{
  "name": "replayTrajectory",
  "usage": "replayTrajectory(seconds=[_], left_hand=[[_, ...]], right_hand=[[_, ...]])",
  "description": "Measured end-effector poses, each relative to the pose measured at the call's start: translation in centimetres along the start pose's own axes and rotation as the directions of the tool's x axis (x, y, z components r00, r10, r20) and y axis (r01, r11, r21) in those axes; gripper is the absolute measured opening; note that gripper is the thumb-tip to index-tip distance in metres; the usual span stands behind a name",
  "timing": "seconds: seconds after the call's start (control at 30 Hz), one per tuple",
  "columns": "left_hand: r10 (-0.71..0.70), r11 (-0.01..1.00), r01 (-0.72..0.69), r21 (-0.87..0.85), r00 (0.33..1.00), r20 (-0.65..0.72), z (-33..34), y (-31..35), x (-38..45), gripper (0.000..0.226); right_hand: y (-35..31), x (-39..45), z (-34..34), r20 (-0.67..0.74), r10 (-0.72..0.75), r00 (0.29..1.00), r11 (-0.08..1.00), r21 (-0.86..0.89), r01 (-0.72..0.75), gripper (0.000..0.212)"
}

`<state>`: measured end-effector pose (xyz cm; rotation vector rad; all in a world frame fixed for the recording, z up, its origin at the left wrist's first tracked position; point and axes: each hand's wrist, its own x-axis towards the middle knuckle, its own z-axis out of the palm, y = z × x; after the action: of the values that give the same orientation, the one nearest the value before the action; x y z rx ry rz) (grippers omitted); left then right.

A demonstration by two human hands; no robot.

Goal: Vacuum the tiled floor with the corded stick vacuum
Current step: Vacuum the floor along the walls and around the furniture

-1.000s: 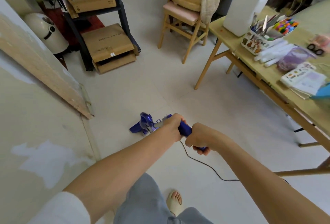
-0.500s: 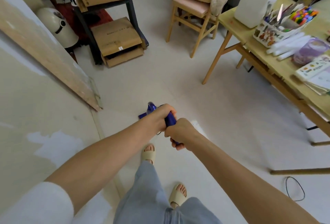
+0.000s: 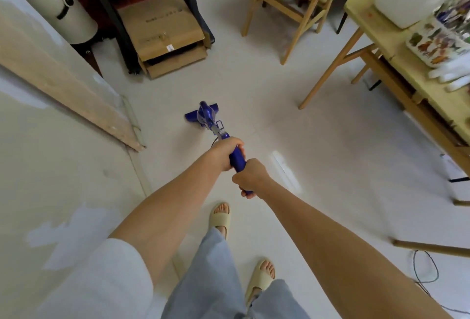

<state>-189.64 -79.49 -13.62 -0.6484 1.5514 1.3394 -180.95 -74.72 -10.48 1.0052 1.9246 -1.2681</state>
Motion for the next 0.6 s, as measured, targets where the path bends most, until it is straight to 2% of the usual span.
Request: replayTrajectory(seconds=[0.27, 0.37, 0.43, 0.6], left_hand=[[-0.013, 0.996, 0.015, -0.091, 1.000, 0.017, -2.9, 6.6, 6.4, 0.018], [-0.038, 0.989, 0.042, -0.144, 0.999, 0.035, -2.6, 8.5, 7.3, 0.031], [-0.021, 0.993, 0.025, -0.115, 0.999, 0.035, -2.4, 9.0, 7.7, 0.036], [0.000, 1.000, 0.000, 0.013, 1.000, -0.001, -1.0, 8.2, 7.2, 0.026]], right_hand=[[-6.4, 6.8, -0.2, 0.011, 0.019, 1.000, 1.000, -0.023, -0.018, 0.028], [-7.2, 8.0, -0.9, -0.017, 0.011, 1.000, 0.998, -0.058, -0.012, 0.031], [-7.4, 8.2, -1.3, -0.038, 0.000, 0.999, 0.996, -0.084, -0.003, 0.034], [-6.8, 6.8, -2.3, -0.037, 0.005, 0.999, 0.992, -0.125, -0.010, 0.037]])
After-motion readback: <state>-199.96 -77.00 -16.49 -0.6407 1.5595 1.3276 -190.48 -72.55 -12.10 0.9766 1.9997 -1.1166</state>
